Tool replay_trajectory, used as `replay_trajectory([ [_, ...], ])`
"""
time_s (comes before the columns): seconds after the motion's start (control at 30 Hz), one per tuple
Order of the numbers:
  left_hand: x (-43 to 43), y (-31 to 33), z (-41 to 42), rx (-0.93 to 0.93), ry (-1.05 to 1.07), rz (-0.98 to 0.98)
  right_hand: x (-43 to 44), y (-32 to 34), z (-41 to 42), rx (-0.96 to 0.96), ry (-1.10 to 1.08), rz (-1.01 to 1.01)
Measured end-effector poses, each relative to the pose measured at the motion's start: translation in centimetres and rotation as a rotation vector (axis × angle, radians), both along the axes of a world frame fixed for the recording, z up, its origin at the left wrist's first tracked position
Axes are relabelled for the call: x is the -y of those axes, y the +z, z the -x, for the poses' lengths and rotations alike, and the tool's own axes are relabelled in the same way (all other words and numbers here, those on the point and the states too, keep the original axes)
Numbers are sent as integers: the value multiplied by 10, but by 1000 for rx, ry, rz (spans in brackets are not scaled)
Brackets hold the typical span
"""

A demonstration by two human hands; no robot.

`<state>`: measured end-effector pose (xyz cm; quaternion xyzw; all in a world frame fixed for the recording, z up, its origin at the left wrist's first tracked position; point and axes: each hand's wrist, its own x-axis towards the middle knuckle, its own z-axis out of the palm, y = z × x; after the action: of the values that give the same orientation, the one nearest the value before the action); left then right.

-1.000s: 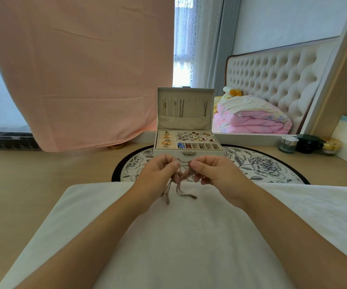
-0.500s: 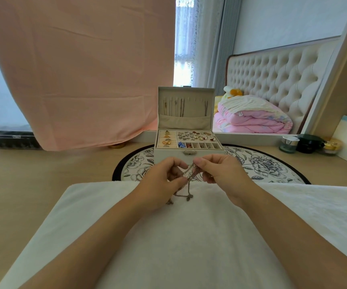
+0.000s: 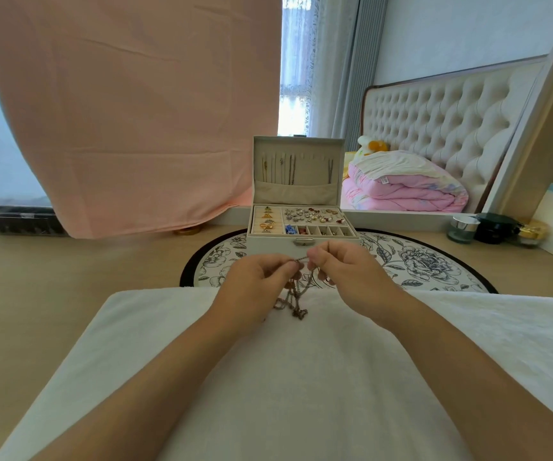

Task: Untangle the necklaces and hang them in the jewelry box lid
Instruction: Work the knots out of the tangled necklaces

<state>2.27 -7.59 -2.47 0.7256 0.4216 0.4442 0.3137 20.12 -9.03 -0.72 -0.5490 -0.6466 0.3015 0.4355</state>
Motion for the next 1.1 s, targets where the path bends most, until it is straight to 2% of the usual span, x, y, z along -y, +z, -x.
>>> replay_trajectory([
  [0.07, -1, 2, 2, -14, -13, -26, -1, -2, 0, -69, 33, 75],
  [0.27, -4, 1, 8, -226, -168, 20, 1, 6, 1, -568, 104, 204],
  [0.47, -9, -3, 15, -330, -163, 66, 0, 13, -16, -779, 182, 249],
  [0.53, -9, -2, 17, -301, -134, 92, -1, 12, -22, -686, 209, 215],
  [0.7, -14, 0, 20, -208, -44, 191, -1, 1, -23, 111, -82, -127],
  [0.77, -15, 1, 24, -292, -20, 156, -5, -3, -24, 246, -184, -232],
  [0.83, -16, 3, 27, -381, 12, 98, -8, -3, -25, 294, -309, -302],
  [0.87, -16, 4, 29, -395, 26, 88, -9, -2, -26, 272, -361, -283],
  [0.9, -17, 4, 30, -412, 44, 79, -10, 0, -27, 165, -369, -220],
  [1.0, -19, 5, 34, -537, 103, 23, -10, 6, -29, -524, -179, 153],
  [1.03, -19, 6, 35, -563, 110, 11, -8, 8, -31, -638, -111, 241],
  [1.1, -18, 7, 38, -608, 108, -3, -8, 6, -36, -562, -98, 280],
])
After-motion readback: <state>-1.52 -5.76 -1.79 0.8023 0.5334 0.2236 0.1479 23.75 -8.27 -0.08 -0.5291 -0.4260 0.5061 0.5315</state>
